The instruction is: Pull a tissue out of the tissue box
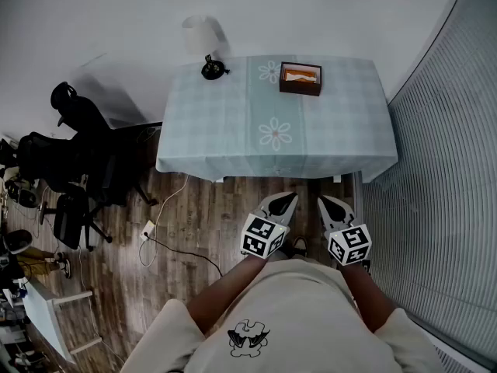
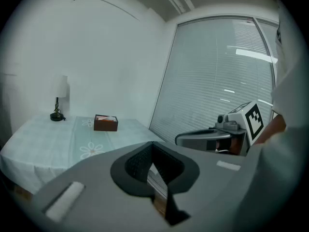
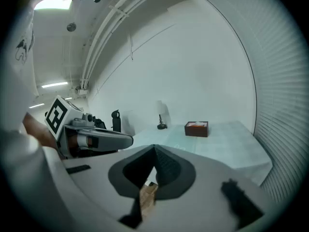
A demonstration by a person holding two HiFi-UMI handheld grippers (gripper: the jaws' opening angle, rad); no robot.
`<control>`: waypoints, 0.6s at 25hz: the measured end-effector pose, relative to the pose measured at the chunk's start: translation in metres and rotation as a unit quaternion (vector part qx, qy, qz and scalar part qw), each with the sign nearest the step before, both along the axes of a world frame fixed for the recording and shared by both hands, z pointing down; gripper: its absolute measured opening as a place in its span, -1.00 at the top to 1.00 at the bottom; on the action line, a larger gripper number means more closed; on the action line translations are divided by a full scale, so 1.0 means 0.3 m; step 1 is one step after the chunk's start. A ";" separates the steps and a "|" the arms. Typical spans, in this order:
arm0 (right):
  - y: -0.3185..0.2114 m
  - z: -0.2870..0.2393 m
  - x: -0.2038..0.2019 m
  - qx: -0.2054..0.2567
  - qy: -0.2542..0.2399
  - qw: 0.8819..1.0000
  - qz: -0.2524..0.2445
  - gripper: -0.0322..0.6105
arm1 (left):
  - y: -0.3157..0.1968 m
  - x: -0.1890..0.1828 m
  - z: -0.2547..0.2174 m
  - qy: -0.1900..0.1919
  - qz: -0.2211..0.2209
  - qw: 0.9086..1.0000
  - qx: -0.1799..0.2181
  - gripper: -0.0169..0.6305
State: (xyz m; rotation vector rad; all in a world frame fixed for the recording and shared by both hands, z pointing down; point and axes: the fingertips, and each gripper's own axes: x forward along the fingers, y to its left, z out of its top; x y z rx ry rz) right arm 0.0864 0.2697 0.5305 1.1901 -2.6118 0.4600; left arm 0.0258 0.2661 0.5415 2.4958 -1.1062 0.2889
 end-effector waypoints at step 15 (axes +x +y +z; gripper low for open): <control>-0.027 0.027 -0.031 -0.013 -0.006 1.000 0.000 0.87 | -0.020 -0.039 0.027 -0.010 -0.004 1.000 -0.012 0.93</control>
